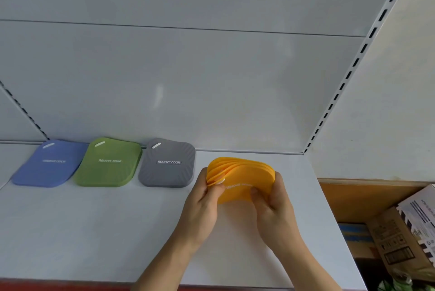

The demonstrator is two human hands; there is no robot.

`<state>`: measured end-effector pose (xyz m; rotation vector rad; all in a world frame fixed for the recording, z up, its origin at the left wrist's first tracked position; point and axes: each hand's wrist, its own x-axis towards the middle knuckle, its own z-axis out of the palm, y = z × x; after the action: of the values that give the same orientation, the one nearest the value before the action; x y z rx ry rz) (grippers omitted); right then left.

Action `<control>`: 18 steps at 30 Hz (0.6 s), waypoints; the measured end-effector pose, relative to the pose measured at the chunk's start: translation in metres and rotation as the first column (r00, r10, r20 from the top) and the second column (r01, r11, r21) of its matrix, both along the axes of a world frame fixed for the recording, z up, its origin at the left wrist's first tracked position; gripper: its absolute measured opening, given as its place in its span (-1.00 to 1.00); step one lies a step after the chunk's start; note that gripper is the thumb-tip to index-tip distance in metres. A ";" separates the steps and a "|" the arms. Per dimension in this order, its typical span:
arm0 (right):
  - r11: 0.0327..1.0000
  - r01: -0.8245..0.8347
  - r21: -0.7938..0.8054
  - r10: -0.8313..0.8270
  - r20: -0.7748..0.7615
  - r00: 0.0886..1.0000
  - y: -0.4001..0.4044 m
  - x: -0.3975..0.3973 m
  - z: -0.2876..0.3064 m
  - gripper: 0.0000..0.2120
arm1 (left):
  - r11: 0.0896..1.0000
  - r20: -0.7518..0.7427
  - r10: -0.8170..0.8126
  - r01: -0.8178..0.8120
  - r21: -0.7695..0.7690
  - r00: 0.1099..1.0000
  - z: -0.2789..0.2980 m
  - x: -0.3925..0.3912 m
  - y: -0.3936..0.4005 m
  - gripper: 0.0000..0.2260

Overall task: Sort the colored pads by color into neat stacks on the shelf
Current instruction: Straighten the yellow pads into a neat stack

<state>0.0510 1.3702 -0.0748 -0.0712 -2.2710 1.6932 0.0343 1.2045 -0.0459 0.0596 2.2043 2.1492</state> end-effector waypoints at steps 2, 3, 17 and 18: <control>1.000 0.017 -0.021 -0.016 0.011 1.000 -0.002 0.000 -0.001 -0.66 | 1.000 -0.011 0.007 -0.007 0.000 1.000 0.000 0.000 0.002 -0.72; 1.000 0.021 -0.022 -0.021 0.016 1.000 -0.003 -0.002 -0.004 -0.66 | 1.000 -0.013 0.011 -0.011 -0.007 1.000 -0.001 -0.001 0.002 -0.71; 0.965 -0.029 0.260 -0.029 0.217 0.976 0.009 -0.029 0.016 -0.85 | 0.948 0.124 0.088 -0.045 -0.315 0.988 0.010 -0.035 0.005 -0.93; 0.953 -0.022 0.302 -0.051 0.231 0.972 0.012 -0.036 0.020 -0.85 | 0.913 0.127 0.084 -0.025 -0.408 0.988 0.011 -0.045 0.005 -0.94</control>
<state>0.0147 1.3824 -0.0546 -0.2323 -2.6721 1.3707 -0.0111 1.2091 -0.0348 -0.1725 2.5358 1.6125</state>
